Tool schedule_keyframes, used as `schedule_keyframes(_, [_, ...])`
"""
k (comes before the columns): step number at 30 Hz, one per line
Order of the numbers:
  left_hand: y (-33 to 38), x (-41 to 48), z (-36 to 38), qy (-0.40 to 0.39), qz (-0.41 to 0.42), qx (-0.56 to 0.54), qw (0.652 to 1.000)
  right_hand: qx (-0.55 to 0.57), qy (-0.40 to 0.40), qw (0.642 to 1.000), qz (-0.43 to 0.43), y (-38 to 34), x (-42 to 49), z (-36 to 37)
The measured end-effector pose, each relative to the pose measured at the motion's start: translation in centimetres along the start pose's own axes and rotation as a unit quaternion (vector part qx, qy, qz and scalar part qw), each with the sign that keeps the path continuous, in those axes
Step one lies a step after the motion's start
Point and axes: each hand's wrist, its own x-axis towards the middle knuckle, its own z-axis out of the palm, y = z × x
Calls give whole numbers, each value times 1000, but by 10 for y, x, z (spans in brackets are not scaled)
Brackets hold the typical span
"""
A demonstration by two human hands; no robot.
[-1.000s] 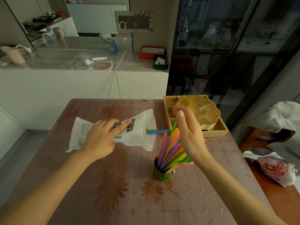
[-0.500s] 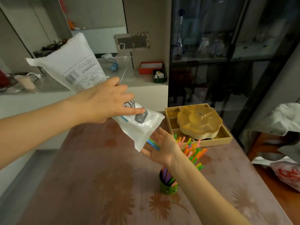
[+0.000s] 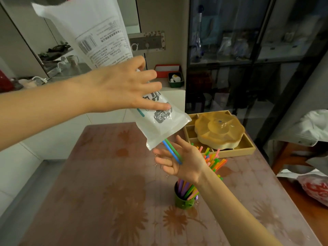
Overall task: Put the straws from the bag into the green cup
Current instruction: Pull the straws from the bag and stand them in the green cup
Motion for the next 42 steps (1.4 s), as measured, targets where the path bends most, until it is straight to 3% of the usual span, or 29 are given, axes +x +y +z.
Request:
schedule_keyframes(3, [2, -7, 2, 29, -24, -8, 999, -66, -47, 997, -18, -3, -6, 2])
schedule_keyframes(6, [18, -14, 6, 24, -73, -82, 994, -125, -48, 990, -53, -9, -13, 4])
schedule_keyframes(12, [73, -40, 34, -1, -221, -211, 952, -378, 76, 916, -111, -31, -47, -2])
schedule_keyframes(16, [124, -59, 56, -34, -301, -277, 912, -580, 172, 791, -90, -63, -89, -7])
schedule_keyframes(22, [197, -72, 70, -90, -367, -349, 858, -700, 224, 678, -27, -113, -144, -3])
schedule_keyframes(24, [214, -72, 71, -105, -378, -363, 845, -743, 222, 632, 5, -120, -147, 3])
schedule_keyframes(28, [236, -70, 70, -118, -397, -381, 827, -867, 197, 455, 51, -107, -122, 14])
schedule_keyframes(31, [244, -69, 70, -118, -412, -387, 817, -915, 175, 354, 75, -83, -92, 18])
schedule_keyframes(35, [253, -68, 68, -103, -426, -399, 806, -950, 132, 261, 105, -58, -55, 22])
schedule_keyframes(42, [263, -59, 65, -64, -438, -415, 795, -983, 53, 128, 123, -13, -11, 10])
